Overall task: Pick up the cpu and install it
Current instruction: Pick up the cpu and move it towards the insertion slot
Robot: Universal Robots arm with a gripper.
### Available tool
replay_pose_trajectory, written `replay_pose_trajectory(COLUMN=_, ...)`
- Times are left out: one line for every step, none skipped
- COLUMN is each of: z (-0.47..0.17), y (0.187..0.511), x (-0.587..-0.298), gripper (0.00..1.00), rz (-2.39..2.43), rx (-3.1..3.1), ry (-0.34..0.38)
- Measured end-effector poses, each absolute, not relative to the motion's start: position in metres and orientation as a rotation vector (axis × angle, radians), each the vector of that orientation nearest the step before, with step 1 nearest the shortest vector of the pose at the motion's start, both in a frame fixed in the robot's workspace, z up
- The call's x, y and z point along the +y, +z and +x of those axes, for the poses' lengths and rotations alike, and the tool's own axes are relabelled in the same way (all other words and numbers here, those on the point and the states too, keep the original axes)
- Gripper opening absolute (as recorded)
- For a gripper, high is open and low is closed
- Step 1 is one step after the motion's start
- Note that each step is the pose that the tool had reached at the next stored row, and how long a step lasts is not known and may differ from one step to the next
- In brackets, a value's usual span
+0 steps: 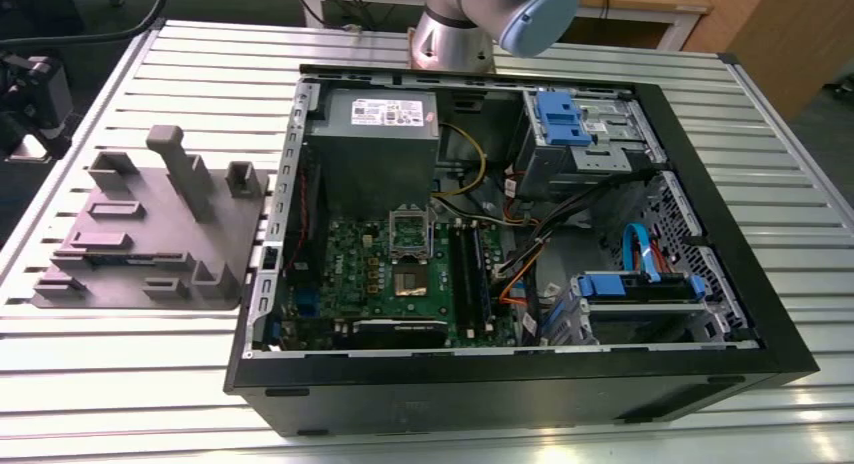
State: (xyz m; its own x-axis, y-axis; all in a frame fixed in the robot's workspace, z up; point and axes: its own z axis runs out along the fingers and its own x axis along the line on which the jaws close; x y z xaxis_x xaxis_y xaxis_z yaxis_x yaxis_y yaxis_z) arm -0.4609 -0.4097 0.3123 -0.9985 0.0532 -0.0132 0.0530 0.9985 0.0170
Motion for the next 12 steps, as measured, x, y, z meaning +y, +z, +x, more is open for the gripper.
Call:
replay_pose_trajectory(z=-0.461, y=0.314, x=-0.410, gripper=0.47, rz=0.083, rx=3.127, ry=0.026)
replay_pose_trajectory(z=-0.461, y=0.316, x=-0.410, gripper=0.47, rz=0.083, rx=3.127, ry=0.026)
replay_pose_trajectory(z=-0.461, y=0.318, x=-0.410, gripper=0.47, rz=0.083, rx=3.127, ry=0.026)
replay_pose_trajectory(z=-0.461, y=0.320, x=-0.409, gripper=0.47, rz=0.083, rx=3.127, ry=0.026)
replay_pose_trajectory(z=-0.461, y=0.322, x=-0.409, gripper=0.47, rz=0.083, rx=3.127, ry=0.026)
replay_pose_trajectory(z=-0.461, y=0.325, x=-0.409, gripper=0.47, rz=0.083, rx=3.127, ry=0.026)
replay_pose_trajectory(z=-0.461, y=0.327, x=-0.409, gripper=0.47, rz=0.083, rx=3.127, ry=0.026)
replay_pose_trajectory(z=-0.461, y=0.329, x=-0.409, gripper=0.47, rz=0.083, rx=3.127, ry=0.026)
replay_pose_trajectory(z=-0.461, y=0.332, x=-0.409, gripper=0.47, rz=0.083, rx=3.127, ry=0.026)
replay_pose_trajectory(z=-0.461, y=0.334, x=-0.409, gripper=0.47, rz=0.083, rx=3.127, ry=0.026)
replay_pose_trajectory(z=-0.461, y=0.336, x=-0.408, gripper=0.47, rz=0.083, rx=3.127, ry=0.026)
replay_pose_trajectory(z=-0.461, y=0.339, x=-0.408, gripper=0.47, rz=0.083, rx=3.127, ry=0.026)
